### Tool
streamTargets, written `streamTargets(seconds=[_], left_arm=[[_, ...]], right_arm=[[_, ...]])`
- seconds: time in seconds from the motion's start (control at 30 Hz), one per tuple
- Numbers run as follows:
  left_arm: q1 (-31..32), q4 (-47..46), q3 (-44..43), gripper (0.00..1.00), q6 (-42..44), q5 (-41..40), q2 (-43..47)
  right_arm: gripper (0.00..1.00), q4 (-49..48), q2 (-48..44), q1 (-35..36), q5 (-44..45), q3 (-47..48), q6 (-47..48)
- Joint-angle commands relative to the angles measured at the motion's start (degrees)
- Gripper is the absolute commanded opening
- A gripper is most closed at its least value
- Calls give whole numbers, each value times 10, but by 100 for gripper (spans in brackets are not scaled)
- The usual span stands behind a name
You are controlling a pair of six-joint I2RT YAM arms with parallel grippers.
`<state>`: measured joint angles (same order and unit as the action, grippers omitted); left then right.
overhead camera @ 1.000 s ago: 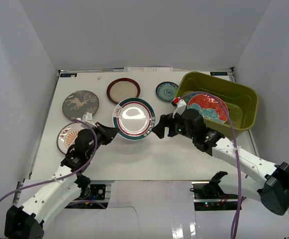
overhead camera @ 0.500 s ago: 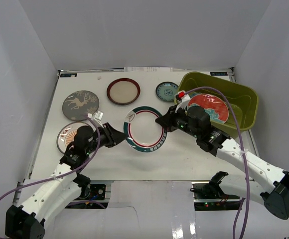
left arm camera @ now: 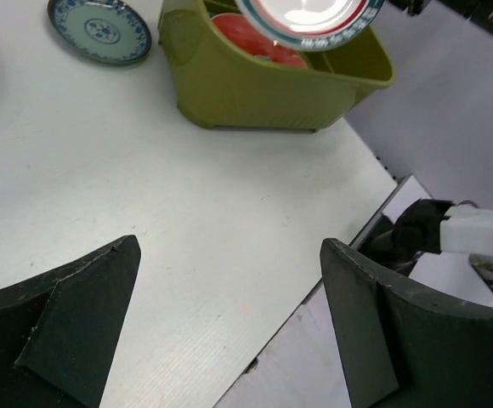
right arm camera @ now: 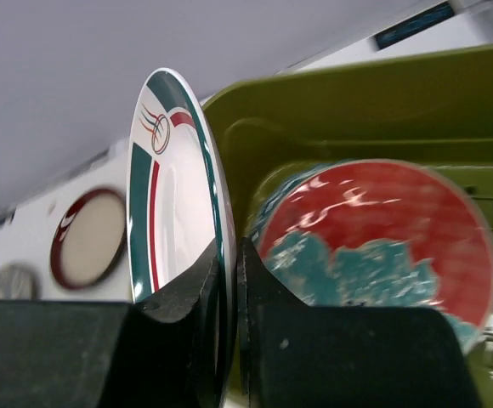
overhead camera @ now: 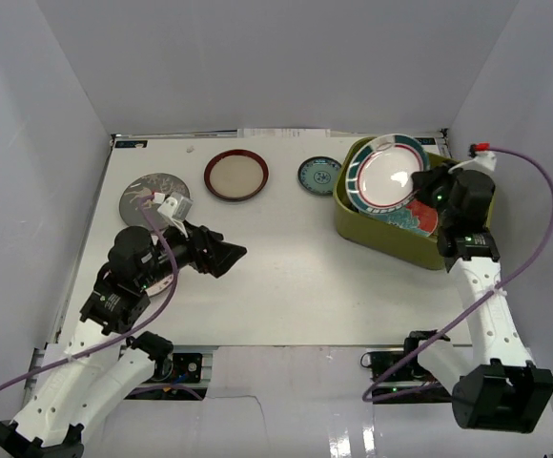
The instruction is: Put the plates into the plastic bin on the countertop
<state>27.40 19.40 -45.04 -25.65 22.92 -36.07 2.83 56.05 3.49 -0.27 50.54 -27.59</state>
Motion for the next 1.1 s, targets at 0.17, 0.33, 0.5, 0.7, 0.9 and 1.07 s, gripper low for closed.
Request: streamTargets(seconds=[0.17, 0.33, 0.5, 0.7, 0.9, 1.07], left_arm=[[2, 53, 57, 98, 60, -71, 67], [4, 44, 74, 98, 52, -88, 78], [17, 45, 73, 98, 54, -109, 79], [20, 53, 72, 98, 53, -139, 86], [19, 68, 65, 98, 43, -201, 72], [16, 80, 56, 98, 31, -267, 83]], right_arm=[[8, -79, 91, -143, -24, -18, -85], [13, -78, 119, -154, -6, -42, -75], [48, -61, 111, -154, 25, -55, -56], [91, -29, 84, -141, 8, -27, -12], [94, 30, 59, 47, 59, 35, 33], [100, -48, 109, 285, 69, 5, -2]])
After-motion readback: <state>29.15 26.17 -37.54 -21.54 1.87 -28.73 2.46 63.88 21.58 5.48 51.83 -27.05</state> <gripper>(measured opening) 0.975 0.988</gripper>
